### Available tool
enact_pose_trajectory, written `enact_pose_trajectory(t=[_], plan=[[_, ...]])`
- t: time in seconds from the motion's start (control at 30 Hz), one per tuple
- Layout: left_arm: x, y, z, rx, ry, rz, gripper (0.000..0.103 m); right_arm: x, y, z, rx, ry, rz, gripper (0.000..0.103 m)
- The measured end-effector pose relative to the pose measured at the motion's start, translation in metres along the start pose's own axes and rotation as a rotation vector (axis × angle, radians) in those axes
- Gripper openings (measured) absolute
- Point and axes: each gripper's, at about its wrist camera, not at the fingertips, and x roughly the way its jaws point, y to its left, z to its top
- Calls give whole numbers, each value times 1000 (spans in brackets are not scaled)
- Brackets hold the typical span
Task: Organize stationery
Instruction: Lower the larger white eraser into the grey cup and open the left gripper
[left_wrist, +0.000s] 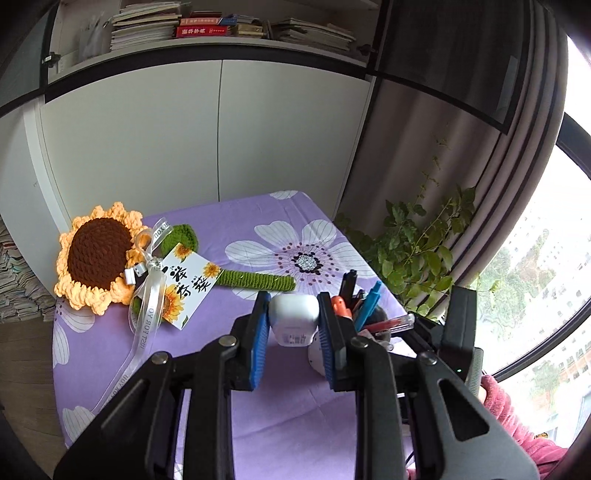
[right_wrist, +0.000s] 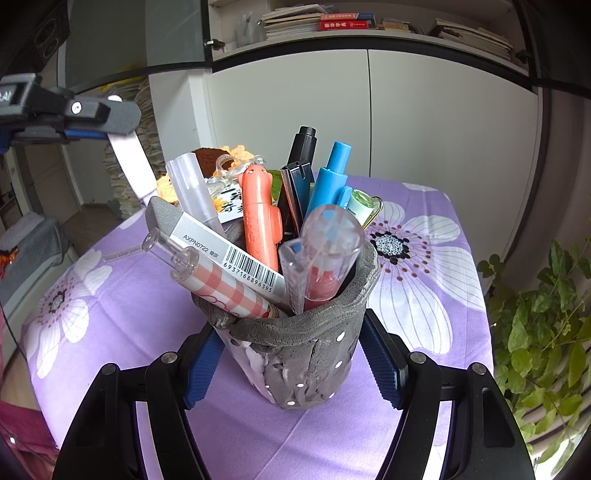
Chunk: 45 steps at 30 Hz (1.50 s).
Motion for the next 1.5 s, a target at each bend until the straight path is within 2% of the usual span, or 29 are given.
enact_pose_trajectory(t=[0.07, 0.23, 0.4, 0.53, 0.63, 1.0, 1.5], plan=[[-7, -13, 7, 29, -24, -33, 24, 0, 0, 0, 0, 0, 0, 73], [2, -42, 14, 105, -45, -49, 23, 0, 0, 0, 0, 0, 0, 73], [34, -57, 8, 151, 26, -43, 23, 0, 0, 0, 1, 0, 0, 73], [60, -62, -6, 188, 79, -4, 23, -1, -1, 0, 5, -1, 3, 73], [62, -53, -6, 153, 90, -33, 23, -1, -3, 0, 11, 7, 10, 73], [62, -59, -4, 163, 101, -33, 24, 0, -5, 1, 12, 6, 11, 73], [47, -52, 7, 126, 60, -36, 24, -1, -5, 1, 11, 6, 11, 73]])
